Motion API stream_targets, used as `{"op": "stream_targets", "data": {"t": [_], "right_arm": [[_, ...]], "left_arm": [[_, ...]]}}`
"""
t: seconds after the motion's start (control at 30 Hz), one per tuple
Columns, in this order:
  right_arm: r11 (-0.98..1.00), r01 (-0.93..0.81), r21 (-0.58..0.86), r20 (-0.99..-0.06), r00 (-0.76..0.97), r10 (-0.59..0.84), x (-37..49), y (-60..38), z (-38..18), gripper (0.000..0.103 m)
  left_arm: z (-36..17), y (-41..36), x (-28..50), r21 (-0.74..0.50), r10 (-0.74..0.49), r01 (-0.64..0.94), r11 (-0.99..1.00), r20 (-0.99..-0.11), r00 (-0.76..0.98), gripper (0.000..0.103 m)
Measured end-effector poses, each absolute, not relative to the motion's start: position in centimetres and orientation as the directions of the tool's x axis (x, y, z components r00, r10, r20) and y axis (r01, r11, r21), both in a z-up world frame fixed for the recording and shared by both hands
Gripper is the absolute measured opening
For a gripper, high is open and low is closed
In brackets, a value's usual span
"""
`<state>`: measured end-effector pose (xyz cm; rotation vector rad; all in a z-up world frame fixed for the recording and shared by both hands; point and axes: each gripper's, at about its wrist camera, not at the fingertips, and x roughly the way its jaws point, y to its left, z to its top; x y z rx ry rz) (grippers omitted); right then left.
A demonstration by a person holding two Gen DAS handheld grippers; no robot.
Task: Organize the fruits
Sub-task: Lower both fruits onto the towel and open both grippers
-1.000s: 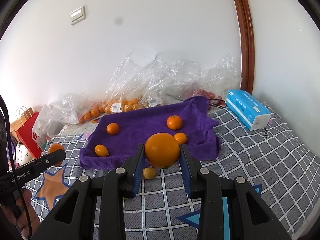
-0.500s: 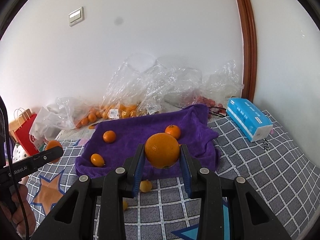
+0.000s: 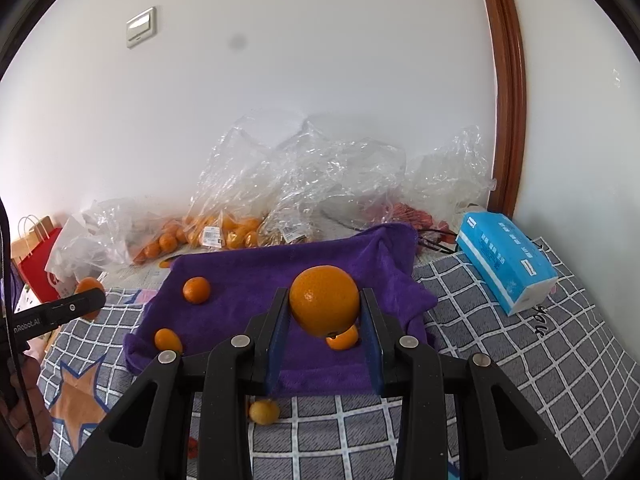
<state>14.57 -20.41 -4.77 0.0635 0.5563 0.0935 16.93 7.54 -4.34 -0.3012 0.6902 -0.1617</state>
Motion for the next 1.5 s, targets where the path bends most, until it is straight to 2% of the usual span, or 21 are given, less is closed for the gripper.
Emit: {"op": "stream_targets", "data": {"t": [0.23, 0.47, 0.7, 0.97, 1.17, 1.5], "right_arm": [[0.994, -0.072, 0.078, -0.524, 0.845, 0.102, 17.4, -21.5, -5.4, 0.034], [0.995, -0.077, 0.071, -0.531, 0.841, 0.103, 21.0, -22.3, -6.4, 0.034], [0.993, -0.098, 0.071, -0.590, 0.798, 0.121, 24.1, -22.3, -9.5, 0.034], [0.992, -0.074, 0.100, -0.652, 0.748, 0.121, 25.4, -23.2, -12.9, 0.034], [0.992, -0.077, 0.104, -0.670, 0.732, 0.127, 25.8, -23.2, -13.8, 0.034], [0.987, -0.084, 0.137, -0.708, 0.689, 0.157, 26.7, -23.3, -14.9, 0.034]], "left_arm": [[-5.5, 8.9, 19.8, -0.373, -0.254, 0.001, 0.928, -0.629, 0.734, 0.039], [-6.9, 8.7, 22.2, -0.368, -0.246, -0.018, 0.930, -0.657, 0.713, 0.039], [-8.4, 8.2, 24.2, -0.367, -0.253, -0.022, 0.930, -0.683, 0.686, 0.039], [-10.6, 6.8, 25.8, -0.336, -0.248, -0.014, 0.942, -0.722, 0.646, 0.039], [-12.3, 6.1, 26.9, -0.320, -0.237, -0.028, 0.947, -0.757, 0.609, 0.039], [-12.6, 5.0, 27.3, -0.266, -0.198, -0.021, 0.964, -0.766, 0.611, 0.039]]}}
